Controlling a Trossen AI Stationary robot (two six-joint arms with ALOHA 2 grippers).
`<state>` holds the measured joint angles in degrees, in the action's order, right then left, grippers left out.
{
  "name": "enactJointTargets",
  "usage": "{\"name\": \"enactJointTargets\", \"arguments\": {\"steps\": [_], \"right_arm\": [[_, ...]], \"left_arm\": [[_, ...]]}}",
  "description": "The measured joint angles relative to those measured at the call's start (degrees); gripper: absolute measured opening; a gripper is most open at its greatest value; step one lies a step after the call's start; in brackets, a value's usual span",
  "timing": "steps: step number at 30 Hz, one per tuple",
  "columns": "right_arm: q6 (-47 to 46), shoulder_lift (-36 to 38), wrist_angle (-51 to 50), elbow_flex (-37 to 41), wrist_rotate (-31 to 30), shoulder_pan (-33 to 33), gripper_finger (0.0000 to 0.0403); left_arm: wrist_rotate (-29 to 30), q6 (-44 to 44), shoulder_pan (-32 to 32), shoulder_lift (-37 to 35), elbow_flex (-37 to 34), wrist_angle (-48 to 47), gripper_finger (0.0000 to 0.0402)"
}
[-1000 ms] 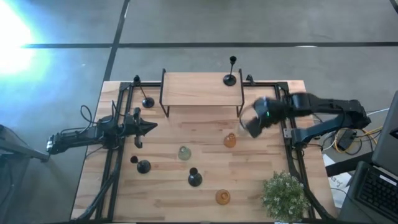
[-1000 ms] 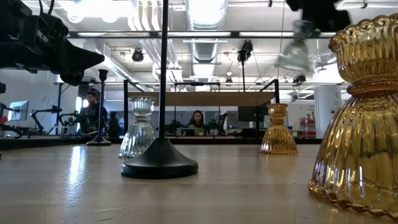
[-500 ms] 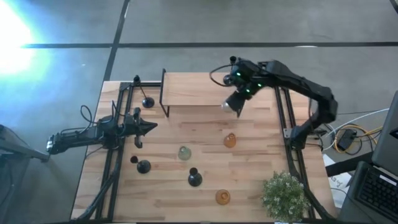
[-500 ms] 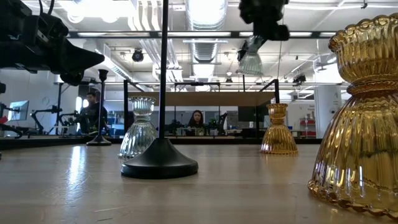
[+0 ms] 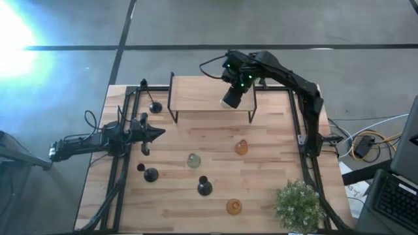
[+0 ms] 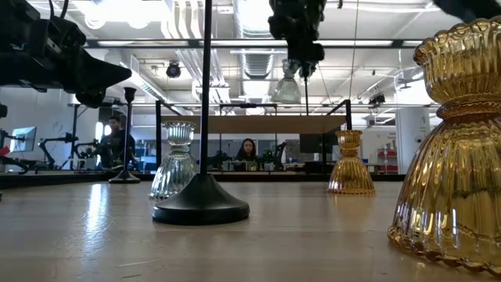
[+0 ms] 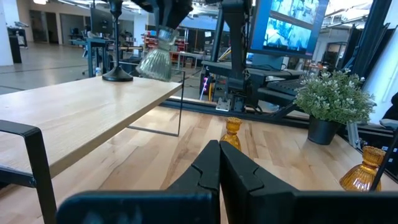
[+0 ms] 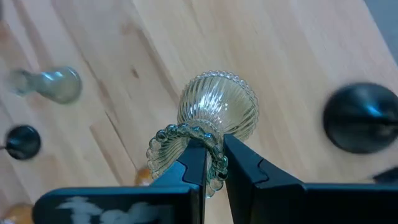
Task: Pick & Place candle stick holders
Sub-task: Put the green glass candle holder on the shelf
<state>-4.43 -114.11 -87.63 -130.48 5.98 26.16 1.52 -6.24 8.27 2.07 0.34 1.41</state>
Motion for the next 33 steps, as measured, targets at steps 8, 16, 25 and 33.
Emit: {"name": "enactJointTargets", "arguments": {"steps": [8, 16, 25, 33], "right_arm": [[-1.47, -3.12, -1.92, -4.36, -0.02, 0.69, 0.0025], [-10.57, -2.94, -2.39, -4.17, -1.65, 2.22, 0.0025], [-23.93, -2.94, -2.37, -4.13, -1.45, 4.23, 0.0025], [-23.21, -5.79, 1.57, -4.09, -2.10, 4.82, 0.0025]], "left_arm": [[0.00, 0.01, 0.01, 0.01, 0.00, 0.00, 0.0005], [0.02, 0.01, 0.01, 0.00, 0.00, -0.02, 0.0005], [0.00, 0.01, 0.01, 0.00, 0.00, -0.02, 0.0005], [0.00, 0.02, 0.00, 0.00, 0.00, -0.04, 0.0005]]}}
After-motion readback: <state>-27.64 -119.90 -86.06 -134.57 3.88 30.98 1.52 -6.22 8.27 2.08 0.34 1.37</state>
